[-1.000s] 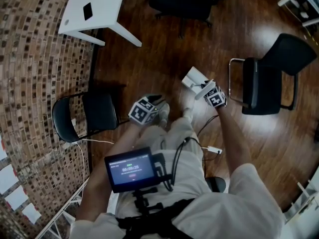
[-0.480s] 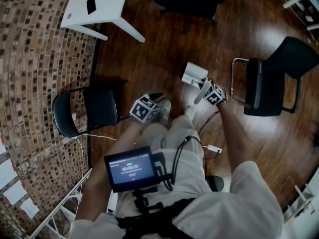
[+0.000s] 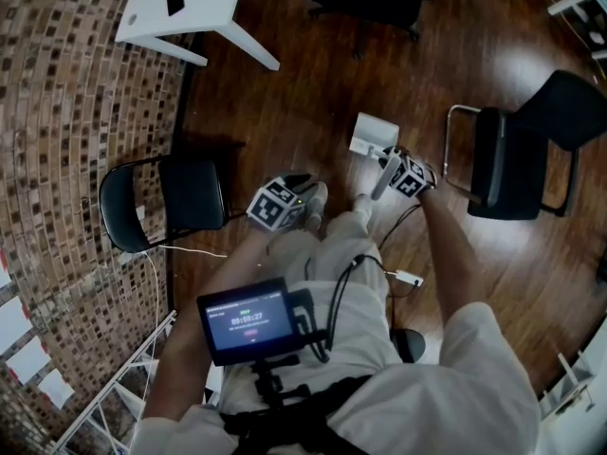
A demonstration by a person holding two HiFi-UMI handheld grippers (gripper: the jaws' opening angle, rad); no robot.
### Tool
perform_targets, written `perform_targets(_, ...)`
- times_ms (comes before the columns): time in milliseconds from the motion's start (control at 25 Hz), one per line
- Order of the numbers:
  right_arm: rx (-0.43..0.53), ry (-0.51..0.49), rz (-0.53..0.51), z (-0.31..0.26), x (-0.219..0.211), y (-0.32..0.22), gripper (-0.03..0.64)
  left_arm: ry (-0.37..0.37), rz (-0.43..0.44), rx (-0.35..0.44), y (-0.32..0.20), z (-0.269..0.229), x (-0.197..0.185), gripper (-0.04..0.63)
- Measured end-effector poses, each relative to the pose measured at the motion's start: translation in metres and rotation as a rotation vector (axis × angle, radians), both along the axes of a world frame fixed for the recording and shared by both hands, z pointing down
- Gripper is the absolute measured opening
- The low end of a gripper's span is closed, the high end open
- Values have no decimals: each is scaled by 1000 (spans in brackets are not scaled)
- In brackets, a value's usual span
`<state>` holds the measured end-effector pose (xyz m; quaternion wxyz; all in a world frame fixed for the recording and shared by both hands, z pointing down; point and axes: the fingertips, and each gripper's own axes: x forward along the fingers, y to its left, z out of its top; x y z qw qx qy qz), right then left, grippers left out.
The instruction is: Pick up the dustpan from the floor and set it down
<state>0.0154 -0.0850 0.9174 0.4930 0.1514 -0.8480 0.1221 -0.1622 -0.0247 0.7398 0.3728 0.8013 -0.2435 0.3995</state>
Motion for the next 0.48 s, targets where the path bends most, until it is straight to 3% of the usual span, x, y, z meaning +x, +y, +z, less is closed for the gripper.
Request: perform_targets(480, -66, 1, -43, 8, -6, 42, 155, 0, 13, -17, 6, 7, 7, 97)
